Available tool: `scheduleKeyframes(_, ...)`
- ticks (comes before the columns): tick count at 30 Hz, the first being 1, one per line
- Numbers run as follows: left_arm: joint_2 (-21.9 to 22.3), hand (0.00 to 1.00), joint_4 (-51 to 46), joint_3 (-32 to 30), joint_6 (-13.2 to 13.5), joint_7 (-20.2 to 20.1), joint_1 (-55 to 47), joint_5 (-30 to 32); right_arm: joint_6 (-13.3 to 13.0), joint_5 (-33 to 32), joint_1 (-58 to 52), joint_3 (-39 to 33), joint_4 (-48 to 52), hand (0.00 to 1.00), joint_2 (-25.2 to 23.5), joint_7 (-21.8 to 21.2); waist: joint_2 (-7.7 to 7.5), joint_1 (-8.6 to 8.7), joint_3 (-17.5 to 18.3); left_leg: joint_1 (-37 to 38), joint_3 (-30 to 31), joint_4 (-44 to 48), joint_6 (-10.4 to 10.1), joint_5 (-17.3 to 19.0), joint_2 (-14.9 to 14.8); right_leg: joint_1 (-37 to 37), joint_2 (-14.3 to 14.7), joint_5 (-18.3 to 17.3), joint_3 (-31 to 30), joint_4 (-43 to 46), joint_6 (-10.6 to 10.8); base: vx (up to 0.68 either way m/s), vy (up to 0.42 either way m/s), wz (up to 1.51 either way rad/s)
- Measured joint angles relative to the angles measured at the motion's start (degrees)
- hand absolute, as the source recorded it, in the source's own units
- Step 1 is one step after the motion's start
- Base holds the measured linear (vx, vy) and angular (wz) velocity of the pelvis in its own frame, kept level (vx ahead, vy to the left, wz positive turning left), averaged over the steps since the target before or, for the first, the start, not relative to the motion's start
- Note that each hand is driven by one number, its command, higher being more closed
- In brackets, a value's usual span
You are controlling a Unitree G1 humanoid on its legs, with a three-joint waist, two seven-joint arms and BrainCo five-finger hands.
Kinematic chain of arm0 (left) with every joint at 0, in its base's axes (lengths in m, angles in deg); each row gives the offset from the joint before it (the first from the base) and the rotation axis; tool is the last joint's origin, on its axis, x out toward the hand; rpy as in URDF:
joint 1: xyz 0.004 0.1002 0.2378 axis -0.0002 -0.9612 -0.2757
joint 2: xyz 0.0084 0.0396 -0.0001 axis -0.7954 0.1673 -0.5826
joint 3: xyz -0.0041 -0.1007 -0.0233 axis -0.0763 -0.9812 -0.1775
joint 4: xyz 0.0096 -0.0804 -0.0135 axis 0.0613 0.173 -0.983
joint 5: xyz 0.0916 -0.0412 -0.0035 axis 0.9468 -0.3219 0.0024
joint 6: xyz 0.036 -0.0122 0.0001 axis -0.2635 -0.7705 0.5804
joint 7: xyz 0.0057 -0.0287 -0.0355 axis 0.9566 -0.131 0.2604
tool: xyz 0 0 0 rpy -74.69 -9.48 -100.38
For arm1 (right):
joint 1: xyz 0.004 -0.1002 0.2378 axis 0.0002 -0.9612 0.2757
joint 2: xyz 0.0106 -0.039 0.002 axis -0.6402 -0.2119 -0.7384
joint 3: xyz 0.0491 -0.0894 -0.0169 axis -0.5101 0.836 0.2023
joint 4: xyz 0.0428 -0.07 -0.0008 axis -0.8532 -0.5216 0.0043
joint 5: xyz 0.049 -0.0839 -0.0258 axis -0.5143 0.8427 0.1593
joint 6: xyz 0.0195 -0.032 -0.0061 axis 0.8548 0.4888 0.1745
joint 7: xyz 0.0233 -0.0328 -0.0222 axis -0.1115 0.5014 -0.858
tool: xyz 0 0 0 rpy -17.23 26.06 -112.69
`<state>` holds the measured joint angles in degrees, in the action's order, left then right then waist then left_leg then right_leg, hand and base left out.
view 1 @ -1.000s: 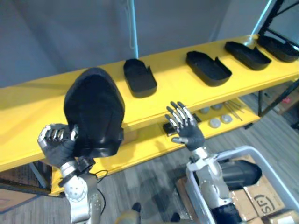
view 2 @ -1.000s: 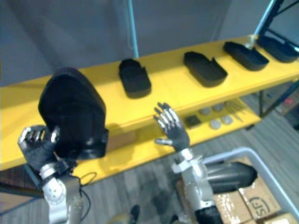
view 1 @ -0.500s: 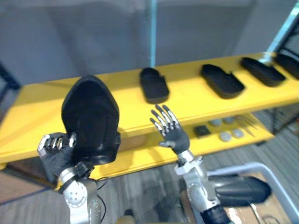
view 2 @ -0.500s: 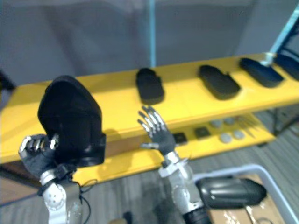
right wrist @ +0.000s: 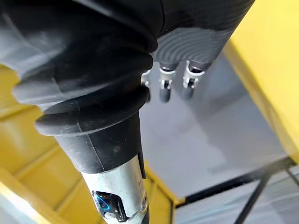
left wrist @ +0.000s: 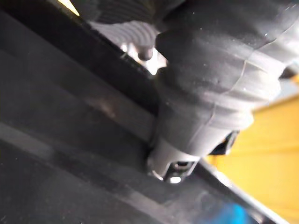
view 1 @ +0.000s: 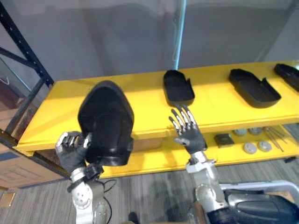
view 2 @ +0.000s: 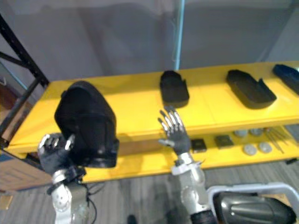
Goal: Walk over and take plastic housings, then place them on the shelf
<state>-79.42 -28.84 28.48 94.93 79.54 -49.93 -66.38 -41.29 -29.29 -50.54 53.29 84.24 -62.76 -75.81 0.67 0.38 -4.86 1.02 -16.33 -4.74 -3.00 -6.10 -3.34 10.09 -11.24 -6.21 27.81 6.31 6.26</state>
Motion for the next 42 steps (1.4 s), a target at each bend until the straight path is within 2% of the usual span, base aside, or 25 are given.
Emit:
scheduleKeyframes(5, -1.2, 1.0, 0.2, -0.8, -0.1, -1.7, 1.5, -0.1, 0.2, 1.3, -1.2, 1.4, 0.0, 0.0, -0.2, 2.6, -0.4, 0.17, -0.4, -0.1, -1.3, -0.3, 0.6, 0.6, 0.7, -1.2, -0.8, 0.4, -1.4, 0.1, -0.5, -0.05, 0.053, -0.13)
scheduleKeyframes(8, -1.4, 1.0, 0.3, 0.0, -1.1, -2.3, 3.0, -0.1, 0.2, 2.9, -2.7, 0.1, 0.4, 0.0, 0.0, 4.0, 0.4, 0.68, -2.4, 0.9, -1.5, -0.2, 1.2, 1.3, 0.5, -5.6, -2.4, -0.5, -5.7, 10.3, -2.2, -0.06, 0.096, -0.17)
scheduleKeyframes(9, -1.6, 1.0, 0.5, 0.1, -1.8, -2.3, 4.1, 0.0, 0.3, 3.8, -3.5, -0.6, 0.5, 0.0, 0.0, 4.9, -0.03, 0.93, -3.5, 2.0, -1.4, -0.3, 1.5, 1.4, -0.1, -7.4, -2.4, -0.3, -8.8, 14.8, -3.1, -0.1, 0.051, -0.13)
scheduleKeyframes(10, -1.7, 1.0, 0.6, 0.3, -2.2, -2.2, 4.6, -0.1, 0.4, 4.1, -3.8, -0.8, 0.6, 0.0, 0.0, 5.0, 0.56, 1.05, -4.3, 2.0, -1.1, -0.3, 1.6, 1.6, -1.2, -9.3, -1.5, -3.4, -11.1, 16.2, -6.1, -0.13, 0.007, -0.05)
scheduleKeyframes(12, -3.1, 1.0, 1.8, 0.4, -2.3, -1.8, 5.0, -0.1, 0.8, 4.1, -4.3, -0.8, 1.9, 0.0, -0.9, 4.9, -0.16, 2.43, -4.6, 1.0, 0.4, -0.3, 1.5, 1.6, -2.9, -10.5, 1.5, -3.7, -13.1, 11.3, -5.1, -0.1, -0.05, 0.14)
scheduleKeyframes(13, -4.0, 1.0, 2.4, 1.0, -2.4, -1.5, 5.0, 0.1, 0.9, 4.5, -4.8, -0.9, 4.2, 0.0, -1.7, 4.7, -1.53, 2.57, -4.8, 0.7, 0.7, -0.3, 0.4, 1.2, -2.9, -10.8, 2.8, -2.9, -14.7, 6.9, -4.0, -0.04, -0.068, 0.17)
scheduleKeyframes(14, -4.6, 1.0, 2.4, 1.2, -2.5, -1.3, 4.7, 0.2, 0.9, 4.6, -5.1, -0.9, 5.4, 0.0, -2.0, 4.7, -2.66, 2.48, -4.9, 0.7, 0.8, -0.3, 0.1, 1.0, -2.3, -10.9, 2.8, -3.0, -15.7, 5.5, -4.0, -0.03, -0.124, 0.34)
scheduleKeyframes(15, -5.0, 1.0, 2.6, 1.3, -2.7, -1.0, 4.0, 0.3, 0.9, 4.6, -6.0, -1.1, 7.8, 0.0, -2.2, 4.7, -3.79, 2.68, -5.1, 0.6, 1.8, -0.3, -0.3, 0.7, -1.2, -11.0, 2.3, -1.1, -16.7, 4.9, -1.1, 0.01, -0.12, 0.41)
scheduleKeyframes(16, -3.6, 1.0, 2.5, 1.6, -2.8, -1.0, 2.9, 0.3, 0.7, 4.5, -6.8, -1.5, 9.3, 0.0, -1.9, 4.7, -3.85, 3.2, -4.7, 0.2, 2.0, -0.3, -0.9, 0.4, -1.4, -10.8, 2.4, -1.0, -16.4, 4.3, -1.0, 0.03, -0.099, 0.39)
scheduleKeyframes(17, -2.8, 1.0, 2.5, 1.7, -2.7, -0.9, 2.5, 0.2, 0.5, 4.5, -7.1, -1.7, 9.8, 0.0, -1.4, 4.6, -3.03, 2.86, -4.4, -0.2, 1.9, -0.2, -1.3, -0.1, -2.0, -10.7, 2.7, -0.7, -15.6, 3.4, -1.1, 0.07, -0.072, 0.18)
scheduleKeyframes(18, -1.9, 1.0, 2.4, 1.9, -2.7, -0.9, 2.2, 0.2, 0.0, 4.5, -7.5, -2.1, 10.4, 0.0, -1.0, 4.6, -1.48, 2.48, -4.1, -1.1, 1.9, -0.3, -1.8, -0.9, -3.1, -9.9, 3.9, 0.6, -14.9, 0.7, -1.0, 0.09, -0.074, 0.04)
scheduleKeyframes(19, -1.6, 1.0, 2.1, 2.0, -2.7, -0.9, 2.2, 0.3, -0.5, 4.6, -7.6, -2.4, 10.9, 0.0, -0.9, 4.7, -0.84, 2.39, -3.8, -2.0, 1.9, -0.3, -2.0, -1.0, -3.6, -9.4, 4.7, 2.3, -14.8, -1.8, -0.9, 0.1, -0.072, 0.03)
scheduleKeyframes(22, -1.5, 1.0, 1.8, 2.7, -2.7, -0.6, 2.5, 0.4, -1.1, 5.8, -7.5, -2.6, 11.8, 0.0, -0.8, 4.9, -0.78, 2.24, -3.7, -2.3, 1.8, 0.8, -1.8, -0.4, -4.1, -7.9, 5.6, 4.9, -14.2, -4.3, -1.4, 0.15, -0.049, 0.01)
scheduleKeyframes(23, -1.5, 1.0, 1.8, 2.9, -2.7, -0.5, 2.7, 0.3, -1.1, 6.0, -7.4, -2.7, 11.8, 0.0, -0.7, 4.9, -0.92, 2.23, -3.8, -3.3, 1.9, 3.0, -1.6, 0.5, -4.4, -7.9, 5.7, 5.0, -14.1, -4.1, -1.5, 0.17, -0.062, 0.01)
scheduleKeyframes(25, -1.3, 1.0, 1.8, 4.0, -2.7, 0.1, 3.5, 0.3, -1.1, 6.1, -6.8, -2.8, 11.8, 0.0, 0.6, 5.0, -0.56, 1.94, -4.5, -9.2, 1.8, 19.2, 0.5, 7.2, -7.0, -6.2, 6.3, 4.7, -14.1, -4.0, -1.9, 0.13, -0.055, -0.02)
scheduleKeyframes(26, -1.3, 1.0, 1.9, 4.0, -2.7, 0.4, 3.7, 0.3, -1.1, 6.1, -6.7, -2.8, 11.8, 0.0, 0.9, 4.9, -0.41, 1.97, -5.0, -9.6, 1.9, 22.4, 0.9, 8.0, -7.6, -5.1, 6.4, 4.5, -14.2, -4.0, -2.2, 0.09, -0.042, -0.05)
scheduleKeyframes(27, -1.3, 1.0, 1.9, 3.6, -2.7, 0.8, 3.8, 0.2, -1.1, 6.1, -6.9, -2.7, 11.8, 0.0, 1.2, 4.8, -0.32, 2.01, -5.2, -9.4, 2.2, 25.8, 1.1, 8.3, -8.0, -3.0, 6.3, 3.9, -14.5, -4.0, -2.4, 0.07, -0.032, -0.07)
scheduleKeyframes(31, -1.1, 1.0, 1.8, 2.6, -2.3, 0.8, 5.1, 0.0, -1.5, 6.0, -5.7, -3.0, 12.0, 0.0, 1.2, 4.3, -0.18, 1.85, -6.2, -8.1, 3.8, 26.0, 0.7, 9.2, -7.8, -1.0, 5.4, 2.2, -16.8, -4.5, -3.2, 0.03, 0.0, -0.11)
scheduleKeyframes(33, -1.1, 1.0, 1.8, 2.2, -2.3, 0.8, 5.6, 0.1, -1.5, 6.0, -5.4, -3.2, 12.7, 0.0, 1.3, 3.6, 0.59, 2.32, -6.3, -7.8, 6.7, 19.3, -0.8, 8.4, -7.5, -1.4, 4.6, 1.3, -18.6, -3.8, -2.6, -0.01, 0.048, -0.3)
scheduleKeyframes(35, -1.1, 1.0, 1.8, 1.1, -2.3, 0.9, 6.1, 0.0, -1.5, 5.6, -5.1, -2.4, 12.9, 0.0, 2.1, 3.1, 1.51, 1.95, -6.2, -6.5, 8.4, 15.1, -1.6, 8.2, -7.9, -2.5, 4.1, 0.2, -21.9, -2.2, -1.3, 0.01, 0.182, -0.78)
scheduleKeyframes(36, -1.1, 1.0, 1.8, 0.6, -2.3, 1.1, 6.2, -0.1, -1.5, 5.4, -5.2, -1.9, 13.1, 0.0, 2.8, 2.6, 2.3, 2.08, -5.8, -5.4, 9.4, 14.4, -3.4, 7.4, -8.0, -2.5, 3.9, -0.4, -23.8, -1.7, -0.3, 0.09, 0.333, -1.11)
scheduleKeyframes(37, -1.7, 1.0, 1.8, 0.5, -2.4, 1.2, 6.5, -0.1, -1.5, 4.8, -5.3, -1.4, 13.1, 0.0, 2.7, 2.2, 1.95, 1.92, -5.6, -4.3, 8.8, 15.4, -4.7, 7.7, -6.7, -2.2, 2.5, -0.6, -25.7, -1.7, 0.1, 0.17, 0.413, -0.94)
scheduleKeyframes(38, -2.4, 1.0, 0.9, -0.2, -3.8, 2.0, 7.7, -0.1, -1.5, 4.6, -5.7, 0.4, 13.6, 0.0, 2.6, 2.2, -0.26, 2.53, -4.5, -4.1, 6.3, 15.3, -3.3, 8.9, -4.1, -3.0, -0.4, -0.5, -26.6, -2.1, 0.1, 0.16, 0.352, -0.63)
scheduleKeyframes(40, -3.3, 1.0, -0.3, -0.7, -5.5, 2.9, 9.8, -0.2, -1.5, 4.5, -5.5, 1.9, 13.8, 0.0, 1.9, 2.3, -1.93, 2.77, -4.0, -4.3, 3.9, 15.4, -2.1, 9.8, -2.8, -4.4, -2.5, 0.6, -26.3, -2.0, -0.1, 0.12, 0.234, -0.44)
scheduleKeyframes(42, -3.6, 1.0, -0.7, -2.1, -7.2, 3.2, 11.4, -0.2, -1.4, 4.5, -5.5, 4.6, 13.8, 0.0, 0.7, 2.8, -2.05, 2.02, -3.7, -4.1, 1.3, 17.0, -1.6, 10.8, -3.5, -5.3, -2.5, 5.1, -23.6, -2.8, 0.8, 0.12, 0.123, -0.69)
